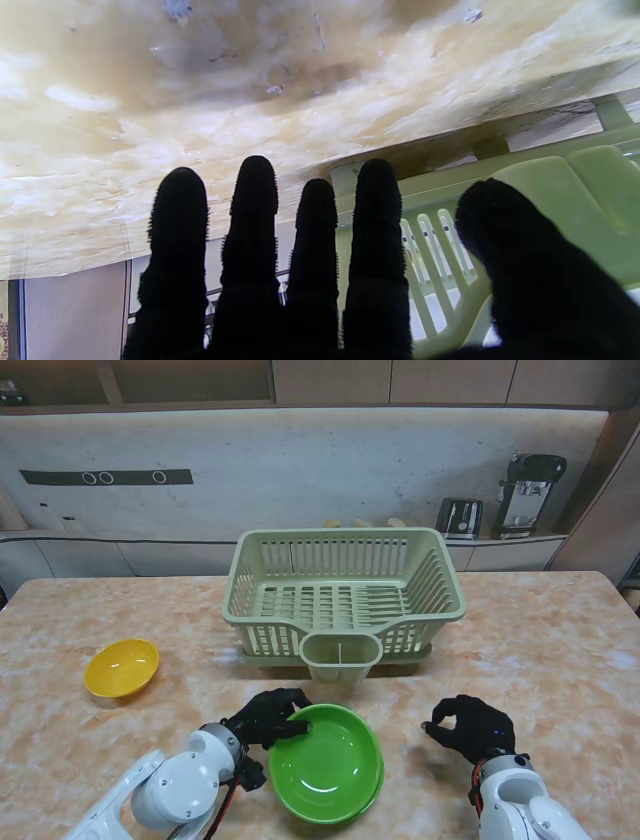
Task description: Stack bowls and put them on the dishrack
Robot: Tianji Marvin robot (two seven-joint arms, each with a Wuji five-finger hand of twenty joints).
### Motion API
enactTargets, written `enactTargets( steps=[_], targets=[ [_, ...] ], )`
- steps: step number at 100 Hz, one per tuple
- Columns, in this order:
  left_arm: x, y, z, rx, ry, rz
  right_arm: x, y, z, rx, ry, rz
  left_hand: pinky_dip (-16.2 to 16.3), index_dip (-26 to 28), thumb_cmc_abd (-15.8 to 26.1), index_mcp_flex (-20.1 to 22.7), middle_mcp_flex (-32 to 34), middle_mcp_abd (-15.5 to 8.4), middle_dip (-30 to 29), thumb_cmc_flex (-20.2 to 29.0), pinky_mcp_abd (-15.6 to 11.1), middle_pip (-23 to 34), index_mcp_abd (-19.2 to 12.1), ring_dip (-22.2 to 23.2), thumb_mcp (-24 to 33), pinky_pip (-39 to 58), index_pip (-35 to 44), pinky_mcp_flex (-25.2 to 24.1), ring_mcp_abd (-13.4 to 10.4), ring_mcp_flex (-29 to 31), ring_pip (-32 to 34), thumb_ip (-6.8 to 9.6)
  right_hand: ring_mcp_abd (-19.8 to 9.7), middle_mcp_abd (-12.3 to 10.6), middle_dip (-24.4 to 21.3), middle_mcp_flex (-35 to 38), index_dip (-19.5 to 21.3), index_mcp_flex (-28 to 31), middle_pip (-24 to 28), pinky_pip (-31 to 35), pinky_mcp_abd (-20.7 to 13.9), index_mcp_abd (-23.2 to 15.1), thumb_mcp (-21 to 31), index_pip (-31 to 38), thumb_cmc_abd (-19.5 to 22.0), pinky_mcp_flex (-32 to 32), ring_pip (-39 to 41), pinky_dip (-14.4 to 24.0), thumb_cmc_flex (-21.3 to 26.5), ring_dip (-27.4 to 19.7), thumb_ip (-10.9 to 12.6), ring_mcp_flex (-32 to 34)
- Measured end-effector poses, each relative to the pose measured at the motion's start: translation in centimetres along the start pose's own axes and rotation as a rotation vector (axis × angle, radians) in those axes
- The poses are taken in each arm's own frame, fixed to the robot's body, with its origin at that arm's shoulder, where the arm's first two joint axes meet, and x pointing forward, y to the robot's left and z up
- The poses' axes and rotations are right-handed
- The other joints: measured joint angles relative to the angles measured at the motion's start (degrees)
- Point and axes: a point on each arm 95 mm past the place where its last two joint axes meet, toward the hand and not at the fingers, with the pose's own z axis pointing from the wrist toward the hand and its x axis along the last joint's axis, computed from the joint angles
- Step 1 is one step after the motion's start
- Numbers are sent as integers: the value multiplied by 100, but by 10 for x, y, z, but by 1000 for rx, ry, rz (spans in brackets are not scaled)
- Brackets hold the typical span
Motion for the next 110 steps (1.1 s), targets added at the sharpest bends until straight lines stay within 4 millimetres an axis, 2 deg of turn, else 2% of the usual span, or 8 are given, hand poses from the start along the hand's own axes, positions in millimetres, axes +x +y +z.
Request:
enactTargets(
  steps=[25, 37, 43, 47, 60, 76, 94, 110],
  targets=[
    [-3, 1, 6, -2, 0, 10, 0, 0, 0, 0, 0, 1, -129, -503, 7, -1, -136, 23, -213, 136, 453, -372, 7, -190, -123, -351, -92, -337, 457, -404, -349, 0, 0, 0, 0, 0, 0, 0, 0, 0, 0, 0, -1, 0, 0, 0, 0, 0, 0, 0, 0, 0],
    [-4, 0, 8, -3, 3, 13, 0, 0, 0, -1, -1, 1, -129, -822, 132, -1, -288, 11, -217, 136, 542, -496, 32, -260, -208, -499, -283, -493, 554, -572, -462, 2, 0, 0, 0, 0, 0, 0, 0, 0, -1, 0, -1, 0, 0, 0, 0, 0, 0, 0, 0, 0],
    [-4, 0, 8, -3, 6, 14, 0, 0, 0, -1, -1, 1, -122, -948, 148, -1, -356, 11, -355, 130, 583, -501, 63, -346, -334, -594, -352, -591, 599, -672, -549, 101, 0, -1, 0, 0, 0, 0, 0, 0, -2, 0, -1, 0, 0, 0, 0, 0, 0, 0, 0, 0],
    [-4, 0, 8, -3, 8, 14, 0, 0, 0, -1, -1, 1, -33, -1030, 176, -1, -416, 11, -512, 128, 633, -502, 64, -347, -566, -675, -423, -663, 648, -731, -599, 163, 0, -1, 0, 0, 0, 0, 0, 0, -2, 0, -1, 0, 0, 0, 0, 0, 0, 0, 0, 0],
    [-4, 0, 9, -5, 20, 6, 0, 0, 0, -1, -1, 2, 184, -1092, 272, -35, -771, 82, -1275, 128, 883, -570, 74, -416, -1376, -1069, -758, -1131, 912, -1158, -973, 170, 0, -1, 0, 0, 0, 0, 0, 0, -2, 0, -1, 0, 0, 0, 0, 0, 0, 0, 0, 0],
    [-3, 0, 10, 0, 39, -2, 0, 0, 0, -1, -1, 2, 529, -1143, 506, -35, -1017, 92, -1635, -161, 1124, -988, 77, -675, -1955, -1551, -1332, -1787, 1179, -1653, -1466, 171, 0, -1, 0, 0, 0, 0, 0, -1, -2, 0, -1, 0, 0, 0, -1, 0, 0, 0, 0, 0],
    [-3, -1, 10, 15, 54, -4, -1, 0, 0, 0, -2, 4, 847, -1216, 789, -35, -1292, 131, -1903, -170, 1347, -1320, 78, -924, -2361, -1851, -1678, -2356, 1335, -2015, -1894, 173, 0, -1, 0, 0, 0, 0, 0, -1, -2, 0, -2, 0, 0, 0, -1, 0, 0, 0, 0, 0],
    [-4, -3, 8, 42, 63, 20, -1, 0, 0, 1, -2, 4, 1061, -1230, 1018, 16, -1298, 131, -2107, -222, 1480, -1565, 78, -1140, -2695, -2030, -1849, -2684, 1358, -2246, -2152, 172, 0, -1, 0, 0, 0, 0, -1, -1, -2, 0, -15, 0, 0, 0, -1, 0, 0, 0, 0, 0]
  ],
)
